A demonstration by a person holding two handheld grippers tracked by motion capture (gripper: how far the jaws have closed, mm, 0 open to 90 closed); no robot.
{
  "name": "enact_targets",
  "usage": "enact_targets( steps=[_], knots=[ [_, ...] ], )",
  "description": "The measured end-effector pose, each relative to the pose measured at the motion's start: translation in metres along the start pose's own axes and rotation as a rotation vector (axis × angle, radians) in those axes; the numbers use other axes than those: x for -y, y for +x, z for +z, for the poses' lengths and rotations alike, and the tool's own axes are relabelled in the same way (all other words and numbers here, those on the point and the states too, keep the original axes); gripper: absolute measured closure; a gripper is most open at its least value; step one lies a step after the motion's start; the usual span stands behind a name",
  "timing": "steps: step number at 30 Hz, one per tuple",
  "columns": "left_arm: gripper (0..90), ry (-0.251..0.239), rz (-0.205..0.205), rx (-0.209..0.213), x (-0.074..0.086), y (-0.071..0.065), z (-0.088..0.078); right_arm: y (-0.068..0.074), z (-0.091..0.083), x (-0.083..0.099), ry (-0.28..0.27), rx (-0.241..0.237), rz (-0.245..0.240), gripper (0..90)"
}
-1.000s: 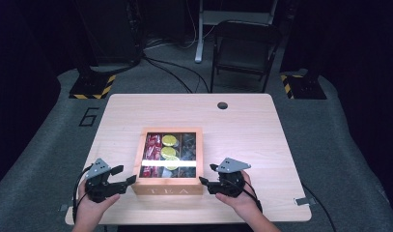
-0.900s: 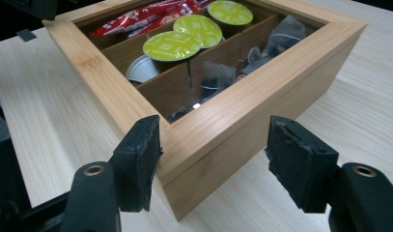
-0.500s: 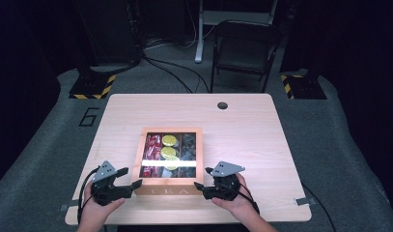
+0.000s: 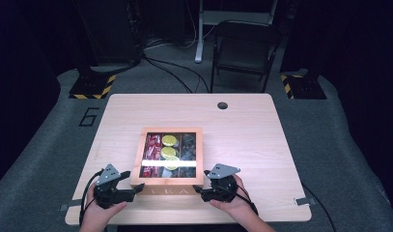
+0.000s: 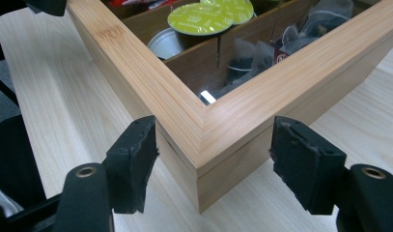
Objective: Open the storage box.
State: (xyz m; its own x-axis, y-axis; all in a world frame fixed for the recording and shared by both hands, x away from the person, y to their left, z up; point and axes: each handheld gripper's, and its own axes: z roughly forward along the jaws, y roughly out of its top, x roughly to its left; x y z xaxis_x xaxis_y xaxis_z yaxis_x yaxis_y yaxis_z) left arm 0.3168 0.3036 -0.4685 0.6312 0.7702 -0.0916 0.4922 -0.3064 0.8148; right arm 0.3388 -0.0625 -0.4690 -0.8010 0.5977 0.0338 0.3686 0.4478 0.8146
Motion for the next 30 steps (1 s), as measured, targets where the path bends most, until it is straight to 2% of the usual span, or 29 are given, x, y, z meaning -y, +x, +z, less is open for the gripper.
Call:
enact_targets(
  steps=[2,5,9,11,15,19,23,28,30],
  knots=[
    [25.6,-0.002,-0.003,0.005,0.0009,-0.001,0.0005,-0.0009,0.0,0.0007,0.006,-0.006,-0.001,33.0],
    [28.0,0.009,0.015,0.006,0.0019,-0.0027,0.0011,-0.0001,0.0021,0.002,0.011,-0.001,-0.007,34.4],
    [28.5,0.011,-0.001,0.014,0.0032,-0.0032,0.0013,-0.0003,0.0021,0.0024,0.021,-0.001,-0.01,34.6],
    [28.8,0.028,0.024,0.003,0.0045,-0.0034,0.0029,-0.0001,0.0026,0.003,0.022,-0.006,0.0,34.9],
    [29.2,0.057,0.048,-0.014,0.0061,-0.0052,0.0055,-0.0004,0.0034,0.0039,0.029,-0.007,-0.005,35.1],
    [32.5,0.052,0.042,-0.02,0.0072,-0.0044,0.006,0.0,0.0039,0.0041,0.037,-0.006,-0.002,35.3],
    [33.1,0.062,0.037,-0.014,0.0067,-0.0041,0.0049,0.0009,0.0057,0.0049,0.037,0.004,-0.008,36.6],
    [33.2,0.064,0.038,-0.022,0.0059,-0.0054,0.005,0.0011,0.0057,0.0046,0.036,0.01,-0.01,36.8],
    [33.2,0.059,0.036,-0.029,0.0057,-0.006,0.0054,0.0012,0.0056,0.0037,0.04,0.008,-0.024,36.9]
  ],
)
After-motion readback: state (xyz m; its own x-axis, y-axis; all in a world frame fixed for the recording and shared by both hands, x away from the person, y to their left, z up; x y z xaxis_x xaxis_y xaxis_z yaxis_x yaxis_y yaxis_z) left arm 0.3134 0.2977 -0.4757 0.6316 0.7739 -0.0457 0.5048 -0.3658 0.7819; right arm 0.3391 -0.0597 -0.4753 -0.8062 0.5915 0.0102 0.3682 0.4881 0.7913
